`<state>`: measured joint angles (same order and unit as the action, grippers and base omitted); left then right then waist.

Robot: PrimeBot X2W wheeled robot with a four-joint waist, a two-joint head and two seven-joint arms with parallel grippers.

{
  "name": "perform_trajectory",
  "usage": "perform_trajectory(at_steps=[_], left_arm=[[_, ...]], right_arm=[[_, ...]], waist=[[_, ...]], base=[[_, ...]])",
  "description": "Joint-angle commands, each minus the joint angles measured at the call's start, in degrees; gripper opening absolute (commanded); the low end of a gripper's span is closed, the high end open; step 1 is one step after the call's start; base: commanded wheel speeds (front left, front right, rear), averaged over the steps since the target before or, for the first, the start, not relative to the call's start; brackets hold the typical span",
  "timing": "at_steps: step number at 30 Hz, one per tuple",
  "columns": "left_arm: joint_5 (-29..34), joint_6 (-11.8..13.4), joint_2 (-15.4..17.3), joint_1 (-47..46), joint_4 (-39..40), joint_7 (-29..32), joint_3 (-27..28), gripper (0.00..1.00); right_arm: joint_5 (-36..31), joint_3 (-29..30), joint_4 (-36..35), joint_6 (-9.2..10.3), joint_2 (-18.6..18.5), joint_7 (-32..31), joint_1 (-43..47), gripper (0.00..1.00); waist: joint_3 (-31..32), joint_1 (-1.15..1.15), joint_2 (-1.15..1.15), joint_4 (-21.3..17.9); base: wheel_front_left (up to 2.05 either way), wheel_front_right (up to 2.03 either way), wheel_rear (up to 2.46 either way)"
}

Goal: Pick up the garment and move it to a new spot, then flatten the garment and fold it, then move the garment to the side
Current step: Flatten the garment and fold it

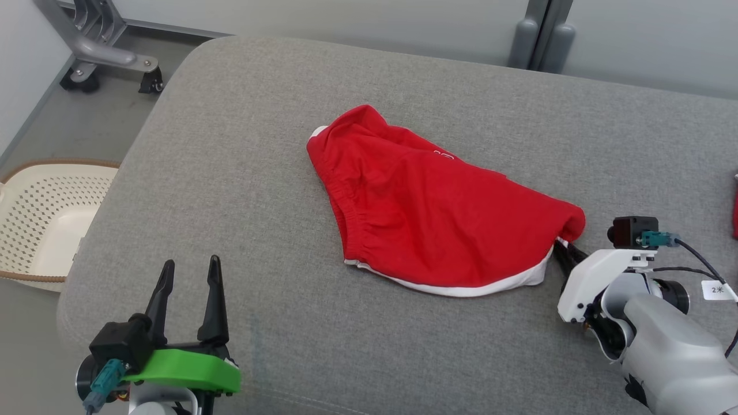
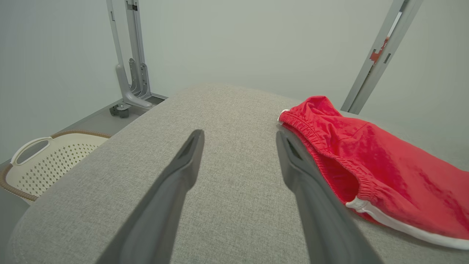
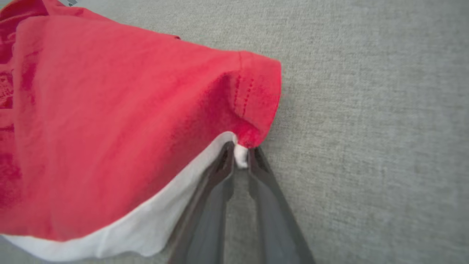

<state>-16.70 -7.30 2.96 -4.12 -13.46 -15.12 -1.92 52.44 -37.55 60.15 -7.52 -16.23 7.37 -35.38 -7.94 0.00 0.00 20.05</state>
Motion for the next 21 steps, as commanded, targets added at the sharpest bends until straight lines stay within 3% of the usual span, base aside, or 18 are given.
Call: perform_trajectory(at_steps=[1, 10, 12, 21], left_arm=[[-0.31, -0.22, -0.05, -0.52, -0.27, 0.01, 0.07, 1.0], [-0.53, -0.27, -0.03, 1.02, -0.76, 0.01, 0.26, 1.0], [-0.31, -0.28, -0.03, 1.34, -0.76, 0.01, 0.51, 1.0], [-0.55, -0.26, 0.0, 2.35, -1.0, 0.01, 1.25, 1.0]], right_arm=[[0.75, -1.0, 0.58, 0.08, 0.2, -0.67, 1.58, 0.0], [2.64, -4.91, -3.18, 0.08, -4.2, 1.5, 1.86, 0.0], [4.51, -6.41, -6.09, 0.07, -4.89, -1.66, 3.24, 0.0], [10.4, -11.53, -20.41, 0.08, -14.66, -12.41, 6.31, 0.0]], waist=[[0.03, 0.0, 0.0, -0.11], [2.06, 0.0, 0.0, -3.54], [2.57, 0.0, 0.0, -4.83], [3.6, 0.0, 0.0, -11.13]], base=[[0.0, 0.0, 0.0], [0.0, 0.0, 0.0], [0.0, 0.0, 0.0], [0.0, 0.0, 0.0]])
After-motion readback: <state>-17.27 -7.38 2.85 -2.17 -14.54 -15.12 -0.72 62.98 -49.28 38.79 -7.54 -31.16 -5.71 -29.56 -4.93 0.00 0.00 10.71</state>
